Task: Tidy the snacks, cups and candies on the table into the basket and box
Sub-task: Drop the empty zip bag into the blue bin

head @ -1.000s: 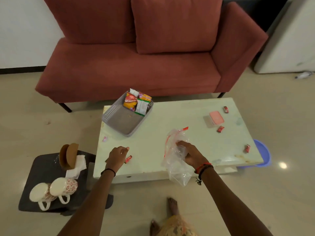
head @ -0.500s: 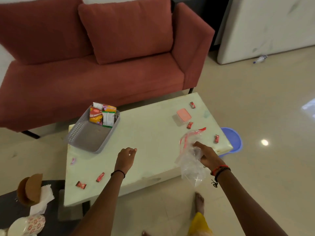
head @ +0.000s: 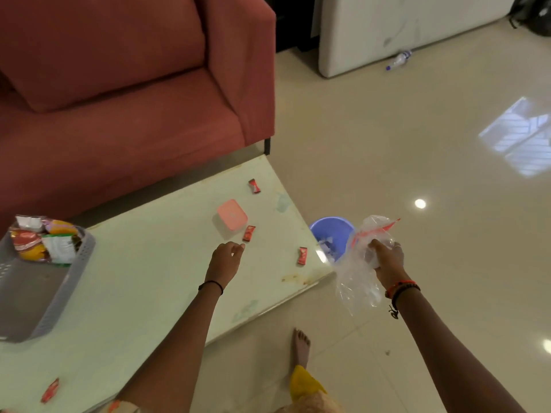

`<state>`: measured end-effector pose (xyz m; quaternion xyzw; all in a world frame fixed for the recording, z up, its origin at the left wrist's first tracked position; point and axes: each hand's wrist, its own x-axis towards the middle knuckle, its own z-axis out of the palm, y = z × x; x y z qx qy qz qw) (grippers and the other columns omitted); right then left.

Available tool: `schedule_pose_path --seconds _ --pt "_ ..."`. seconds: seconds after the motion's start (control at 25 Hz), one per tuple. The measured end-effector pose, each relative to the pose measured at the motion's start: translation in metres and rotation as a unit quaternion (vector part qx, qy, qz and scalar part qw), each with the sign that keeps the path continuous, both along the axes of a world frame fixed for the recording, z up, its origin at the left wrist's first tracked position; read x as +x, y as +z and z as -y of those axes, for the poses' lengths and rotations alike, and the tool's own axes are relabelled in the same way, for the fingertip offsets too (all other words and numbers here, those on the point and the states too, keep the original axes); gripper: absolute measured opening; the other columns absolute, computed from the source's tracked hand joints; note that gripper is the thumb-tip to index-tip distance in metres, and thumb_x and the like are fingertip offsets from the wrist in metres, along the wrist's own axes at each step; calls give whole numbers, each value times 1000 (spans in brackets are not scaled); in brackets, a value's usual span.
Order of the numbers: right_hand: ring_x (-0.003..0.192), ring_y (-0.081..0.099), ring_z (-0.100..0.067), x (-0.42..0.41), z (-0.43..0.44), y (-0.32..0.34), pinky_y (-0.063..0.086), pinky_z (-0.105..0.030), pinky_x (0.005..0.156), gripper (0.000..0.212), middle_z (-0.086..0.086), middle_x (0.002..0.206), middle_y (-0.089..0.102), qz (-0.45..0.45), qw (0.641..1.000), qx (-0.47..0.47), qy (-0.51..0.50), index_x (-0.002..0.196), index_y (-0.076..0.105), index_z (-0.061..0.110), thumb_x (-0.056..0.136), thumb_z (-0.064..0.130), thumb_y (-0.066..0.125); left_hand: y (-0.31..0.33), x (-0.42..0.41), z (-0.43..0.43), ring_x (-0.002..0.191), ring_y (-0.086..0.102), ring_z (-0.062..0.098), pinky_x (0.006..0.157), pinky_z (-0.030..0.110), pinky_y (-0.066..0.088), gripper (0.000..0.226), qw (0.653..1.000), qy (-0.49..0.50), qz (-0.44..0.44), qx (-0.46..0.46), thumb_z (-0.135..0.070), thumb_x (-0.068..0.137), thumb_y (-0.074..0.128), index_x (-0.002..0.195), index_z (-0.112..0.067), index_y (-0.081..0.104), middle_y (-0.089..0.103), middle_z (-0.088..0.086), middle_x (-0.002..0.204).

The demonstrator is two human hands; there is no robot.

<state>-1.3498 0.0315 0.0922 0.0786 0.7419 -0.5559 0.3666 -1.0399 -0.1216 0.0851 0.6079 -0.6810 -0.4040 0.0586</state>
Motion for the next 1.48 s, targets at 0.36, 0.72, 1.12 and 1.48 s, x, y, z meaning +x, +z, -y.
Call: schedule_pose_path --seconds 0.36,0.72,1.12,1.48 --pt "62 48 -17 -83 47 -85 40 -24 53 29 -5 73 49 76 995 -19 -60 79 55 11 87 -4 31 -61 -124 61 98 60 28 81 31 42 33 998 -55 -1 2 -31 95 48 96 -3 64 67 14 100" --pt "97 58 -23 -122 44 -204 50 -31 79 38 -19 117 62 95 986 133 -9 127 49 -13 90 -13 47 -120 -175 107 105 58 24 85 25 38 31 998 -55 -18 -36 -29 96 48 102 -4 64 65 14 107" --pt "73 51 -25 -108 94 -295 50 -37 79 30 -15 81 57 42 957 200 206 106 65 -4 96 14 44 -182 -190 128 107 58 18 88 23 40 29 994 -48 -51 -82 -27 96 47 106 -8 66 66 9 111" --pt "76 47 -26 -90 121 -325 36 -29 62 24 -5 62 46 -126 843 314 417 69 49 4 92 7 48 -204 -174 125 105 59 16 84 16 38 26 994 -37 -56 -91 -23 96 46 103 -10 68 68 6 111"
